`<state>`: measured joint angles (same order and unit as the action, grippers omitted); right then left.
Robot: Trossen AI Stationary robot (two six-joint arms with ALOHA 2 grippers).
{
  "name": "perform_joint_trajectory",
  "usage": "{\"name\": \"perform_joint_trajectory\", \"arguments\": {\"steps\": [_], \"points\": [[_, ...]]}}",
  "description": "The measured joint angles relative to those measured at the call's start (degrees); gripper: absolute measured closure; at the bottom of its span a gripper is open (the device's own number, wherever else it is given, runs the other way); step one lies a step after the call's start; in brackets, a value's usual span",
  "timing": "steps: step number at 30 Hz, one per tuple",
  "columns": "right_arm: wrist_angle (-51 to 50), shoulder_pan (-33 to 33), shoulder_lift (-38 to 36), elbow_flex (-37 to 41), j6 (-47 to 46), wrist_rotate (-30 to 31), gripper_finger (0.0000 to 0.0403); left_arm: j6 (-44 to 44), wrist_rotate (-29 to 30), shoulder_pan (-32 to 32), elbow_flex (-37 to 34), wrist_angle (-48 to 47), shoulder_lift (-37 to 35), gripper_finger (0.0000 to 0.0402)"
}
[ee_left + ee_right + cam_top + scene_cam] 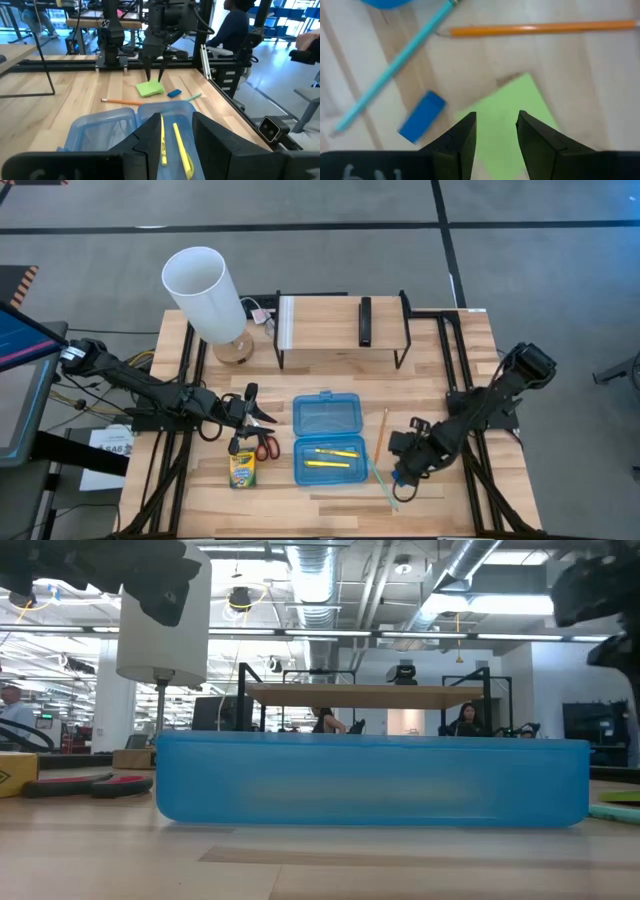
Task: Pack school essentials
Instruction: Put the green sticky notes into the blue supply box
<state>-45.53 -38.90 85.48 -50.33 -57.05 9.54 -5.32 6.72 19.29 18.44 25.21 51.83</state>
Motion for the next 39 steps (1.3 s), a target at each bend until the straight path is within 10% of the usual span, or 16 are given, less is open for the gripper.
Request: {"name": "perform_joint_trajectory", "arguments": {"steps": [25, 39], "points": [[-0.66, -8.46, 8.67, 0.04, 7.42, 2.58, 0.0158, -0.26, -0.07, 0.04, 0.04, -0.07, 0.02, 0.0304], [-2.21, -8.32, 13.58, -1.07, 9.27, 1.4, 0.0278, -0.28, -0.07, 0.02, 0.09, -0.07, 0.02, 0.0304]]}}
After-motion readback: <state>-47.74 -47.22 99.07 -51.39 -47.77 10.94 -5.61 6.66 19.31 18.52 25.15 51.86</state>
